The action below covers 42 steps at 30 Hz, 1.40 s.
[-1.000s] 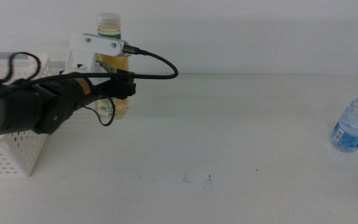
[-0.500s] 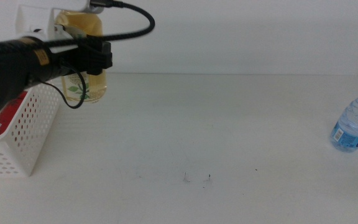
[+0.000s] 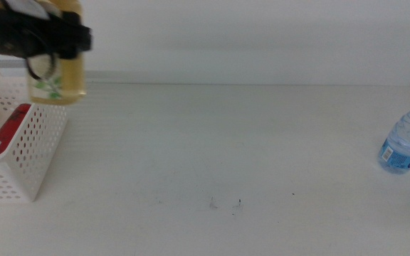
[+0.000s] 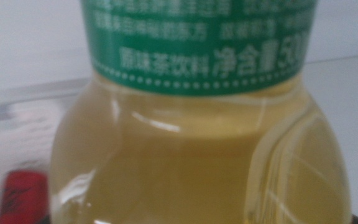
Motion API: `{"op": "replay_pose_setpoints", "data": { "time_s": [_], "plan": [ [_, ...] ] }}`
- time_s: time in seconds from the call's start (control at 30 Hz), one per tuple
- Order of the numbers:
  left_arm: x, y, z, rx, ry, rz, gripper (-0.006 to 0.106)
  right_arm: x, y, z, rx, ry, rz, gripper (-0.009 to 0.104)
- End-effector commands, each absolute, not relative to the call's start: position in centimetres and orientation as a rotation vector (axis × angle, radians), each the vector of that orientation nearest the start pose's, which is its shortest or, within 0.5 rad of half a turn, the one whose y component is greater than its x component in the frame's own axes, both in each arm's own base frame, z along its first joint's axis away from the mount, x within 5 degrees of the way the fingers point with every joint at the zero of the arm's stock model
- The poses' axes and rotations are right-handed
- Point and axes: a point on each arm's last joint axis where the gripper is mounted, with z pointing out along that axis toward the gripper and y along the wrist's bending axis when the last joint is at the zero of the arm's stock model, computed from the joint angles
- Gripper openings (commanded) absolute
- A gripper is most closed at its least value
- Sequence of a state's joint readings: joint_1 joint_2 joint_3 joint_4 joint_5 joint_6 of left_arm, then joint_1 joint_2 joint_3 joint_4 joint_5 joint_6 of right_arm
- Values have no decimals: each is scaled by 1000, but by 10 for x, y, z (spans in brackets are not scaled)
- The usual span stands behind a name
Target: Use arms to grab the bottles and put them into the dustbin to the left of the table.
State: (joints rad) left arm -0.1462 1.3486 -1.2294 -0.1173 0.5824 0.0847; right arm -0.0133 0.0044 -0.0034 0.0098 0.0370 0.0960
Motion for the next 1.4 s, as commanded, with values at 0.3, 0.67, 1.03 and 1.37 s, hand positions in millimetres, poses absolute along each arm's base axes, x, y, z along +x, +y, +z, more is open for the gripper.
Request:
{"op": "replay_pose_setpoints", "data": {
  "time_s": [0.3, 0.67, 1.03, 1.37],
  "plan": [
    [341, 13, 402, 155, 2359, -97, 11, 56, -1, 211, 91, 1508, 64, 81],
    [374, 63, 379, 70, 2475, -65, 11, 56, -1, 211, 91, 1508, 64, 81],
    [397, 107, 322, 13, 2628, 33, 11, 56, -1, 211, 91, 1508, 64, 81],
    [412, 116, 273, 40, 2784, 57, 11, 56, -1, 211, 91, 1508, 64, 81]
  ]
}}
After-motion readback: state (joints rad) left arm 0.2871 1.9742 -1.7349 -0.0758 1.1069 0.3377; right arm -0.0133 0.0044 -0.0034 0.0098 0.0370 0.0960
